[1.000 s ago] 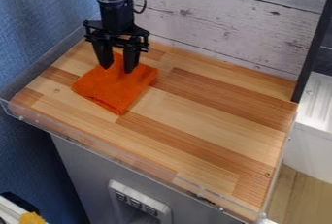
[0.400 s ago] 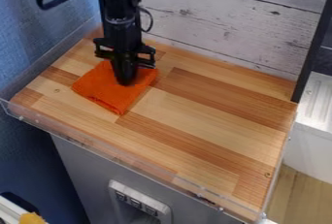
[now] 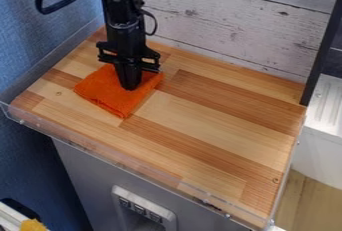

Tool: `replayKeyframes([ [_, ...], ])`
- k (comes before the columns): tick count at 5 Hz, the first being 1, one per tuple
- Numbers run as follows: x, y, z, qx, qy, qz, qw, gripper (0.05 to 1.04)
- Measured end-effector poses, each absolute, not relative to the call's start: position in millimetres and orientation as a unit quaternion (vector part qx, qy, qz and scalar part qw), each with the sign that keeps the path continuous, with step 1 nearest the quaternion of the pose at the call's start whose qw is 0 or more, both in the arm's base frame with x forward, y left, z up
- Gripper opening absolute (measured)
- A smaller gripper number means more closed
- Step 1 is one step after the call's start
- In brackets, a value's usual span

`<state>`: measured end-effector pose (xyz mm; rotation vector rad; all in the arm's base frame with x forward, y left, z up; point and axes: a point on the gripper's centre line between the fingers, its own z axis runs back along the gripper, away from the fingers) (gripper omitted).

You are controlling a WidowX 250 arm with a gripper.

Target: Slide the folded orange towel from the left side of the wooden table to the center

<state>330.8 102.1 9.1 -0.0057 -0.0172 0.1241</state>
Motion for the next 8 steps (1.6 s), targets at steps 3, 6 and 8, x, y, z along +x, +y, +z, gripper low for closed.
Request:
replayKeyframes([
  [3, 314.1, 24.3, 7.7, -0.001, 0.001, 0.025, 1.0, 0.059],
  [6, 295.4, -17.4, 7.2, 0.003, 0.005, 0.008, 1.0, 0.059],
  [8, 290.8, -38.2, 7.8, 0.003, 0.015, 0.001, 1.0, 0.059],
])
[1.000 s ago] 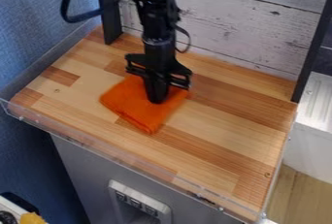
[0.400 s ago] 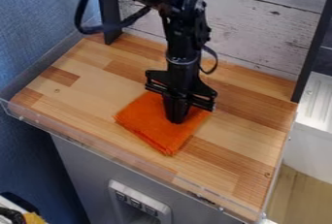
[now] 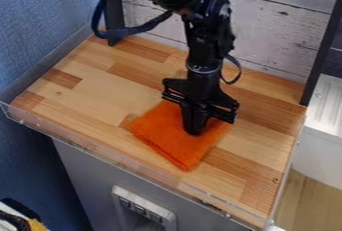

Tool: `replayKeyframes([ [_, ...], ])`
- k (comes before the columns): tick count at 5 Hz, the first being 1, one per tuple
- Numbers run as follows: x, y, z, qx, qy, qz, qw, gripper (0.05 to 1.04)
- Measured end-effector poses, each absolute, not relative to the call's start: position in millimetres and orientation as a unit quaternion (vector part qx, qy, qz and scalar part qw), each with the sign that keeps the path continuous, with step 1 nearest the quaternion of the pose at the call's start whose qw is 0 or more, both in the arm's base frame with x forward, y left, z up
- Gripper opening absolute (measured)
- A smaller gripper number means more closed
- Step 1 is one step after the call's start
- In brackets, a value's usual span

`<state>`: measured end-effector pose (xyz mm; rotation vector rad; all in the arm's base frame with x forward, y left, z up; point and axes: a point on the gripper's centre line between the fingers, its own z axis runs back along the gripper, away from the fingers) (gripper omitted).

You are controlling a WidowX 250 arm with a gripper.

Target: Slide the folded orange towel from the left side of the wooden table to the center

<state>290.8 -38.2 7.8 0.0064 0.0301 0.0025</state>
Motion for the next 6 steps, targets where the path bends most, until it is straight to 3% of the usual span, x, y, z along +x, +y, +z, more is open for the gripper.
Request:
replayKeyframes([
  [2, 285.8, -52.8, 11.1, 0.004, 0.013, -0.002, 1.0, 0.083],
  [3, 282.7, -57.6, 21.9, 0.004, 0.013, 0.001, 1.0, 0.235],
  [5, 276.4, -62.1, 51.7, 0.002, 0.003, -0.002, 1.0, 0.796],
  [6, 279.8, -64.4, 62.0, 0.0, 0.005, -0.002, 1.0, 0.999],
])
